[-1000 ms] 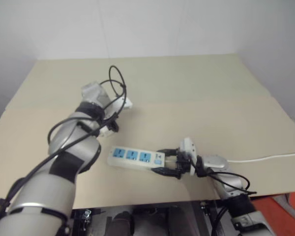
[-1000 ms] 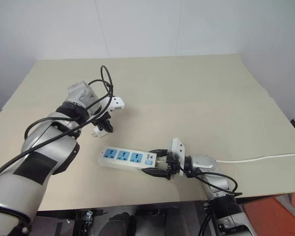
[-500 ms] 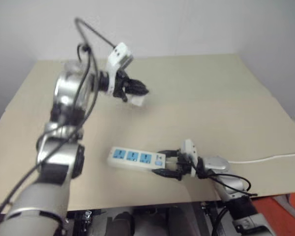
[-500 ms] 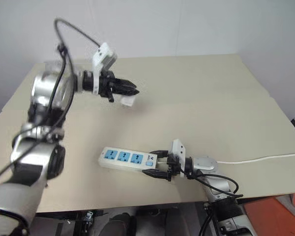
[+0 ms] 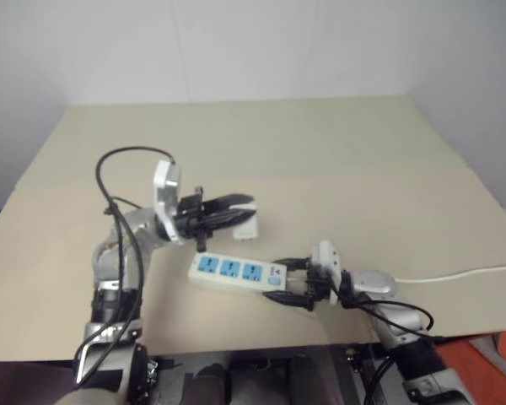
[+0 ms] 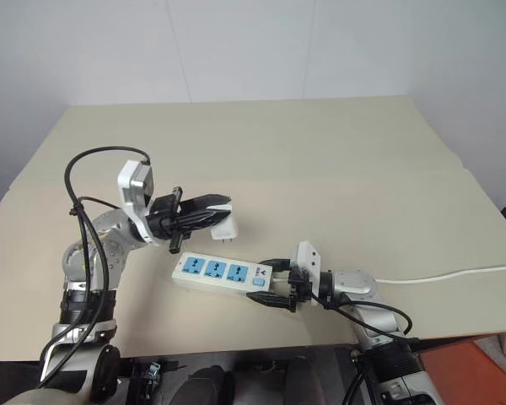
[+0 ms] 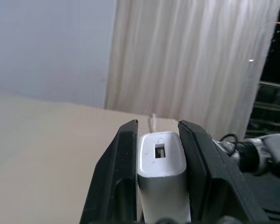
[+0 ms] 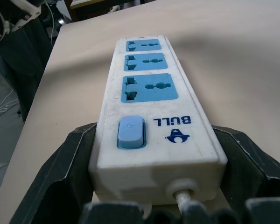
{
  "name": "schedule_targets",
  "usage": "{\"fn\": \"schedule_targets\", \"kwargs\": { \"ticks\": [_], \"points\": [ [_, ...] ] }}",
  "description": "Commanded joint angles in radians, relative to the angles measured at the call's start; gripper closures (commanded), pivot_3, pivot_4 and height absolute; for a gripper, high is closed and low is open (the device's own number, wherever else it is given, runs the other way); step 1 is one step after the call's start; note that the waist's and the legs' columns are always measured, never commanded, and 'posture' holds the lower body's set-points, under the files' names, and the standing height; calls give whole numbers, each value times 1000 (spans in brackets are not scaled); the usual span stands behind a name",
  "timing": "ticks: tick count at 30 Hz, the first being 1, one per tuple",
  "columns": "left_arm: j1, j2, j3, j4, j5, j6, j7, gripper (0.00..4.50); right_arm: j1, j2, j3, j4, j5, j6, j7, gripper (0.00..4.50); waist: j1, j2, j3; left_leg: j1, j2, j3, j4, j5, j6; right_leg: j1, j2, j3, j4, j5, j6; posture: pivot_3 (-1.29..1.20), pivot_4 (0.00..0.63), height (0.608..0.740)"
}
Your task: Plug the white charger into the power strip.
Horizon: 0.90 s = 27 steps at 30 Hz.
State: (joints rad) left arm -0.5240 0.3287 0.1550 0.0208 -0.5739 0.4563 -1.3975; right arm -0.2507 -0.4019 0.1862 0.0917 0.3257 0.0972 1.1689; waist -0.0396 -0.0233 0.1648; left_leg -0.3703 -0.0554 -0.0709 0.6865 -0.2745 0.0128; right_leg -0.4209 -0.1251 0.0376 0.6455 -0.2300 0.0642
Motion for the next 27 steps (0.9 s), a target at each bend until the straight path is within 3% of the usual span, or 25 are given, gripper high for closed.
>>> {"fn": "schedule_targets", "kwargs": {
  "ticks": [1,10,27],
  "points": [
    [24,6,-38,2,-6,-95,-45,3463,5,-5,11,-4,-12,-12,0,1063,0,0,0,0,0,0,0,0,0,0,0,0,0,0,0,0,150,740],
    [11,34,-136,81,-1,-190,-142,3463,4,-15,14,-6,-6,4,16,1063,0,0,0,0,0,0,0,0,0,0,0,0,0,0,0,0,150,740],
    [3,23,-195,207,22,-267,-213,3463,-10,-31,22,36,-11,-19,65,1063,0,0,0,0,0,0,0,0,1,0,0,0,-1,0,0,0,150,740]
  ]
}}
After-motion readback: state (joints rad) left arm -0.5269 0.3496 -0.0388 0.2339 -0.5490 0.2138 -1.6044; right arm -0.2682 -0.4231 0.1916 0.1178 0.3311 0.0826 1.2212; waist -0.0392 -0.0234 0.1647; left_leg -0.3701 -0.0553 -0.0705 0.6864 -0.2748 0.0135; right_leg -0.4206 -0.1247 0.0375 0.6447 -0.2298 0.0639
